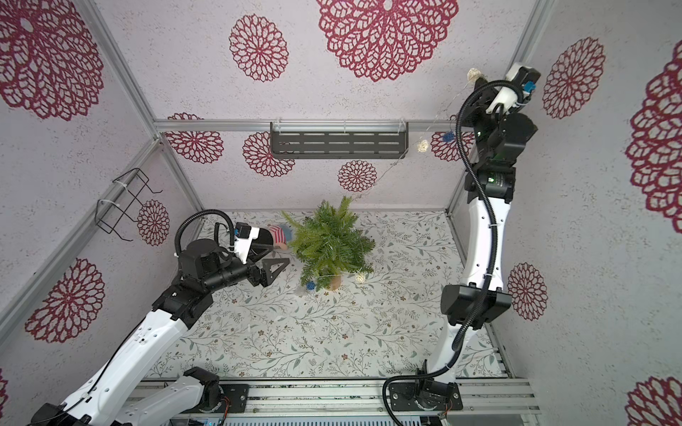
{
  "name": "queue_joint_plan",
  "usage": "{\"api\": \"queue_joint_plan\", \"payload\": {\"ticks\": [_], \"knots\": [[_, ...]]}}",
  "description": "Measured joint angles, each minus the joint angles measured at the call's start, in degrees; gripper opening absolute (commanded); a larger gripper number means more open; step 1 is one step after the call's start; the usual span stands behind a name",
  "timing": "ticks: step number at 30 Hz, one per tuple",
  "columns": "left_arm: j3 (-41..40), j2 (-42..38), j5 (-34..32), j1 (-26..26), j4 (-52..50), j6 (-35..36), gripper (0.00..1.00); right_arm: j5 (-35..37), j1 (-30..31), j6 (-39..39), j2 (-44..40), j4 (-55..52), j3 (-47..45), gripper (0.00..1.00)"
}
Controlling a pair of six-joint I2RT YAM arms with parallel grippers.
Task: Remove string lights from the small christmas tree
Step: Remove the light string from the Christmas tree.
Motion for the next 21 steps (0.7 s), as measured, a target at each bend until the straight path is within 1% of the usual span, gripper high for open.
{"api": "queue_joint_plan", "payload": {"ticks": [2, 4, 7, 12, 15, 18, 21], "knots": [[0.0, 0.0, 0.02, 0.0, 0.02, 0.0, 0.92, 0.11, -0.09, 0.0, -1.49, -0.2, -4.35, 0.0], [0.0, 0.0, 0.02, 0.0, -0.07, 0.0, 0.92, 0.28, -0.11, 0.02, -4.11, -0.39, -11.56, 0.0], [0.0, 0.0, 0.02, 0.0, -0.17, 0.0, 0.92, 1.11, -0.11, 0.04, -8.57, 0.24, -25.18, 0.0], [0.0, 0.0, 0.02, 0.0, -0.81, 0.02, 0.92, 5.22, -0.13, -0.02, -13.22, 0.59, -43.28, 0.0], [0.0, 0.02, 0.02, 0.0, -0.94, 0.02, 0.92, 7.54, -0.13, 0.02, -14.56, 0.87, -51.34, 0.0], [0.0, 0.13, 0.02, 0.0, -0.94, 0.0, 0.92, 8.59, -0.13, 0.22, -14.51, 1.03, -57.2, 0.0], [0.0, 0.63, 0.02, 0.0, -1.01, -0.04, 0.92, 9.57, -0.11, 0.76, -12.44, 0.9, -59.17, 0.0]]}}
